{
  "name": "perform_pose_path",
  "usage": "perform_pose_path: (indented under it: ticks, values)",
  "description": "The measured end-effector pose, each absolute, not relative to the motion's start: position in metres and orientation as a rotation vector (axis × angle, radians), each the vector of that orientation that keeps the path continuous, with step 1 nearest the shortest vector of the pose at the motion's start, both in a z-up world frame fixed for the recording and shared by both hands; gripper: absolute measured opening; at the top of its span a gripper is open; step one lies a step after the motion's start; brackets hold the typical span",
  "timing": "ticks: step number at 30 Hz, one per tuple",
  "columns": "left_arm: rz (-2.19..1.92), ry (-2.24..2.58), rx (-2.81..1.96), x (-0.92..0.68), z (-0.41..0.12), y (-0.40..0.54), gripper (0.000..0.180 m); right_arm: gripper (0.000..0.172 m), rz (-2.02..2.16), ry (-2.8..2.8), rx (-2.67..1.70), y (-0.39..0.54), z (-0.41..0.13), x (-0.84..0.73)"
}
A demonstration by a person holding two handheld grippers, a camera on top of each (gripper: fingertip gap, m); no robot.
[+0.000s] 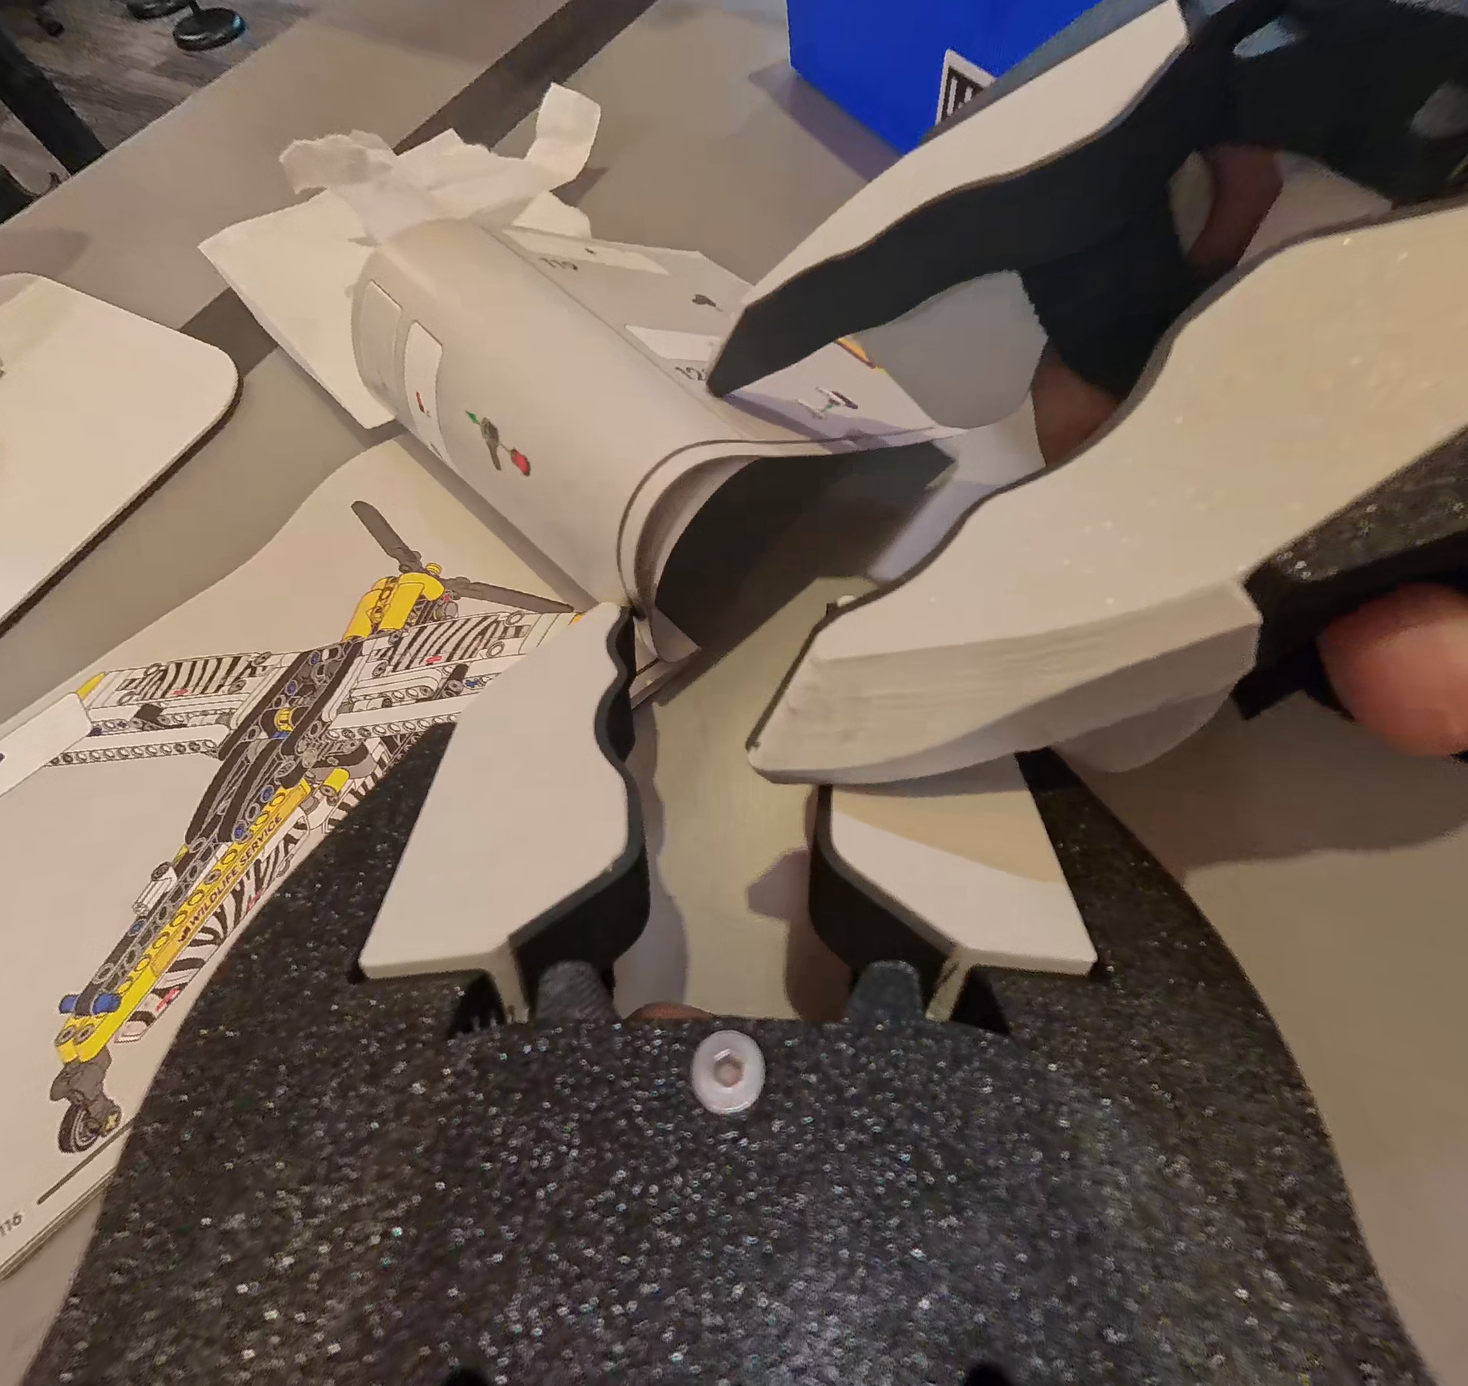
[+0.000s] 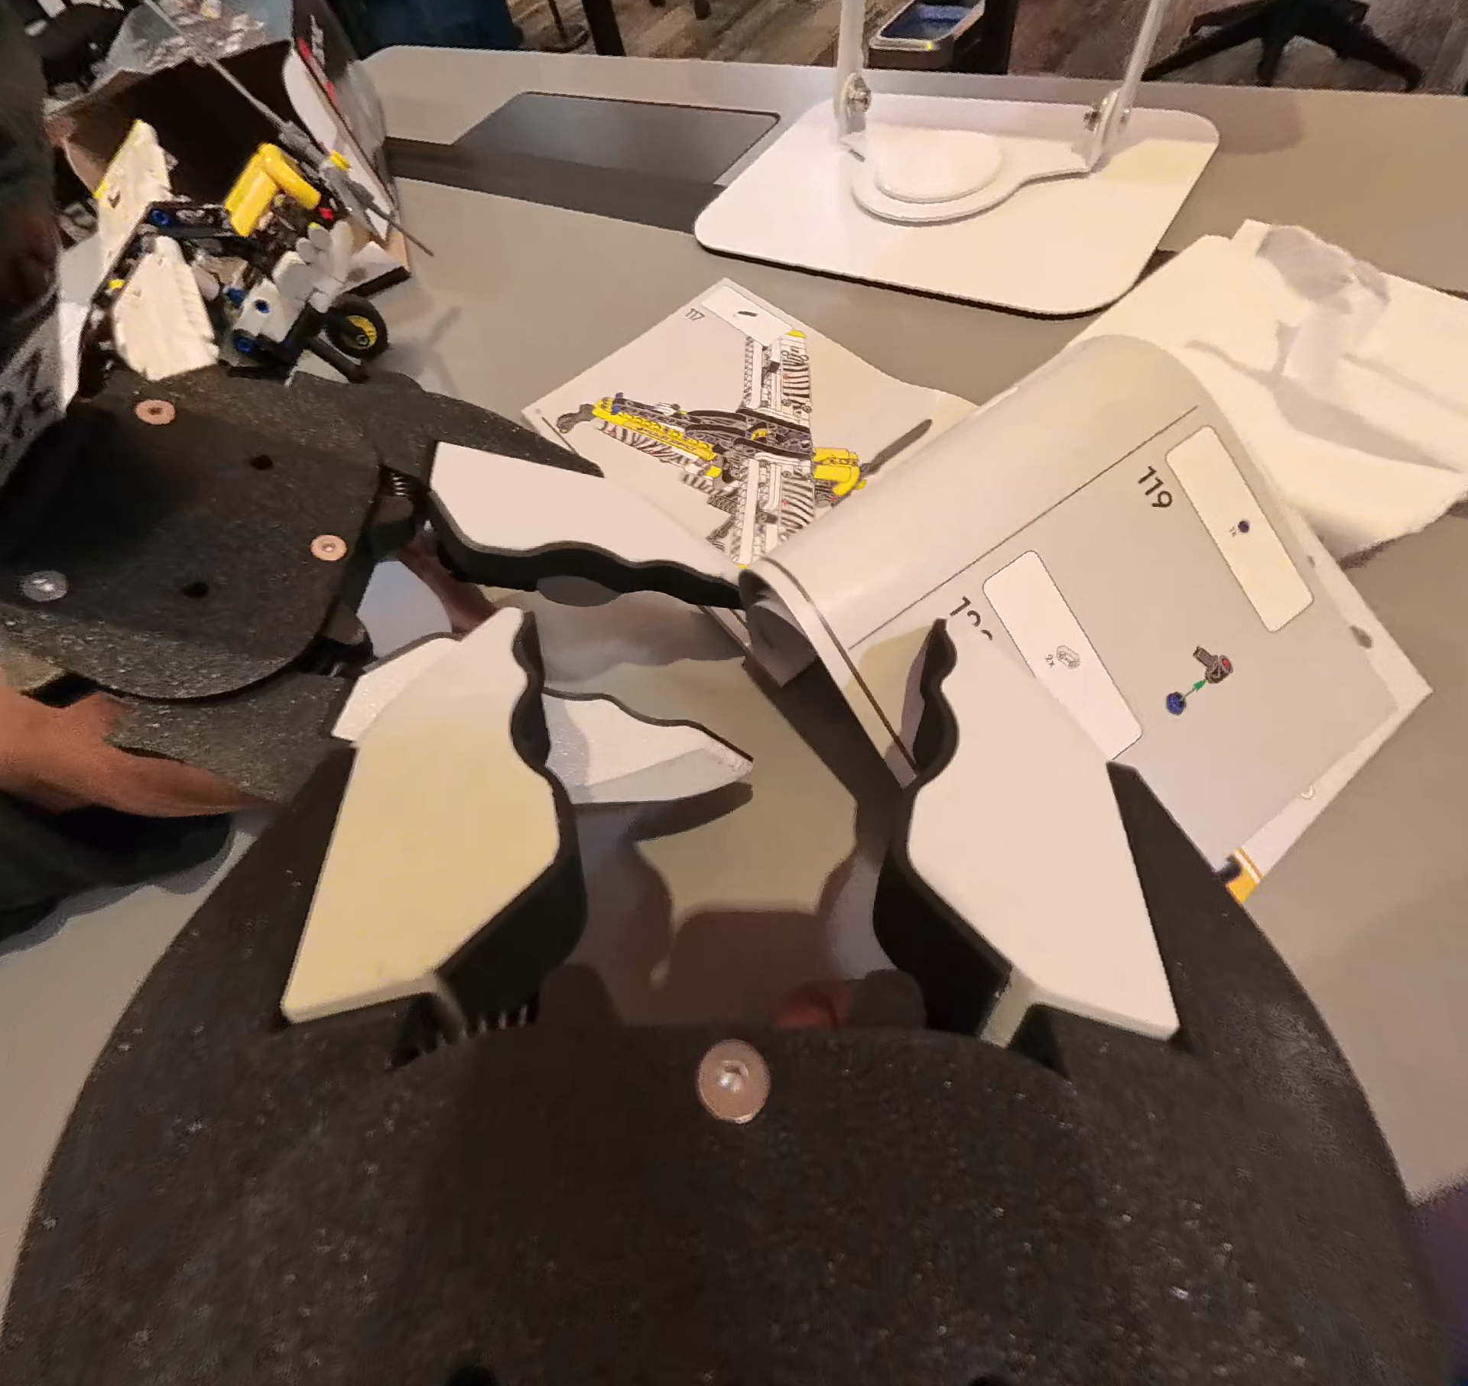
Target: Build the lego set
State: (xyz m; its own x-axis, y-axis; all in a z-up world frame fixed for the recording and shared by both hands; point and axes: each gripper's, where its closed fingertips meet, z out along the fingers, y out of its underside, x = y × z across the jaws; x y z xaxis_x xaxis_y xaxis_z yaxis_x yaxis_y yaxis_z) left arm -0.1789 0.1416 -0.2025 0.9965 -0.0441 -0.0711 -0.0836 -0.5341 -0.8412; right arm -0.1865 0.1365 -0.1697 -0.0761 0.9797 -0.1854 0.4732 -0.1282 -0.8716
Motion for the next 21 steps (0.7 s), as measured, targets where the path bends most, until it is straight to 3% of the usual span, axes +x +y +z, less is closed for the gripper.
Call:
perform_pose_path:
  ticks: [21]
  values:
    - [0.028, 0.069, -2.059, -0.18, -0.193, 0.138, 0.045, 0.089, 1.206, -1.708, -1.512, 0.117, -0.155, -0.195]
